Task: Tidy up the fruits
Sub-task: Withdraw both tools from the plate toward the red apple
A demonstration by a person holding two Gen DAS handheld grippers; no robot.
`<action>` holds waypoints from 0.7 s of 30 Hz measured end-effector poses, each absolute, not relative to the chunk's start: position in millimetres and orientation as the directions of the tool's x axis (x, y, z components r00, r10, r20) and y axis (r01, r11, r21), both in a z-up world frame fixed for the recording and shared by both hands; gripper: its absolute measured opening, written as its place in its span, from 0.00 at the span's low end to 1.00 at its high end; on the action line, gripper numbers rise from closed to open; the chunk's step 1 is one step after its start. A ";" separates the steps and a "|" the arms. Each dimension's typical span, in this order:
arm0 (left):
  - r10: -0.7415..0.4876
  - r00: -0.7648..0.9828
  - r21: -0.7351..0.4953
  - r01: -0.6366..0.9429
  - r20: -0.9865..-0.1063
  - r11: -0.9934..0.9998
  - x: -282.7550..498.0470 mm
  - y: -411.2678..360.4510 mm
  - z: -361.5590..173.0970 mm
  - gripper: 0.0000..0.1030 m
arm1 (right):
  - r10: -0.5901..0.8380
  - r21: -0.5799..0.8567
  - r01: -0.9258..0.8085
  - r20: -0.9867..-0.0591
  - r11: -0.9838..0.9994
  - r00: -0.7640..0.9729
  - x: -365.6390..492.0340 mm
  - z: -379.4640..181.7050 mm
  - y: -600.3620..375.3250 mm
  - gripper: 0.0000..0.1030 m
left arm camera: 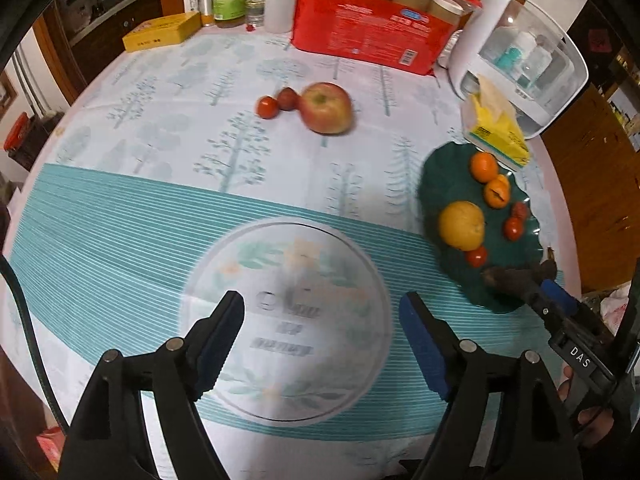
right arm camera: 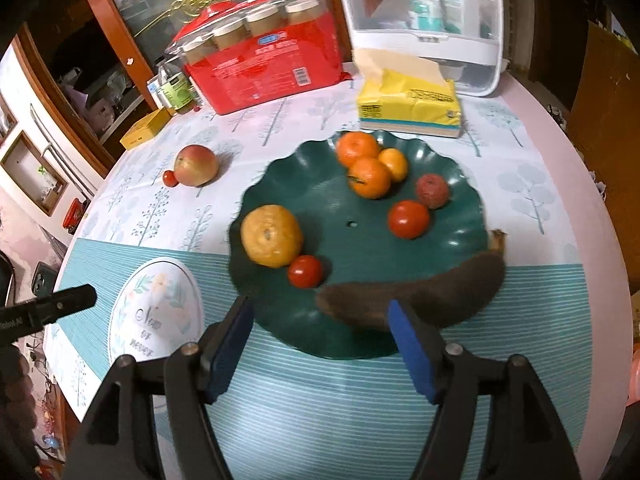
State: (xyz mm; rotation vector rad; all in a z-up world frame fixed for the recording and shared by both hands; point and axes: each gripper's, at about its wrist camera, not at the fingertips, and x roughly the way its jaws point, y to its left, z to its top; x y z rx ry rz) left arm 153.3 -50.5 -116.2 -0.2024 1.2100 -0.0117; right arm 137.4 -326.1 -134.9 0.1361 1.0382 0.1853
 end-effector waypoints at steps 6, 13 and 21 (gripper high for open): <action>-0.084 0.337 -0.114 -0.071 -0.938 0.991 165.5 -4.2 -102.7 0.78 | 0.212 0.192 -0.093 -0.843 0.977 0.494 143.9 -132.3 -281.0 0.69; -0.039 0.365 -0.068 -0.066 -0.930 0.995 195.1 46.4 -85.7 0.78 | 0.219 0.190 -0.109 -0.827 0.976 0.518 159.1 -127.1 -233.0 0.74; -0.010 0.407 -0.014 -0.007 -0.914 1.000 242.9 75.6 -72.8 0.78 | 0.221 0.178 -0.131 -0.821 0.975 0.527 190.7 -127.4 -184.7 0.79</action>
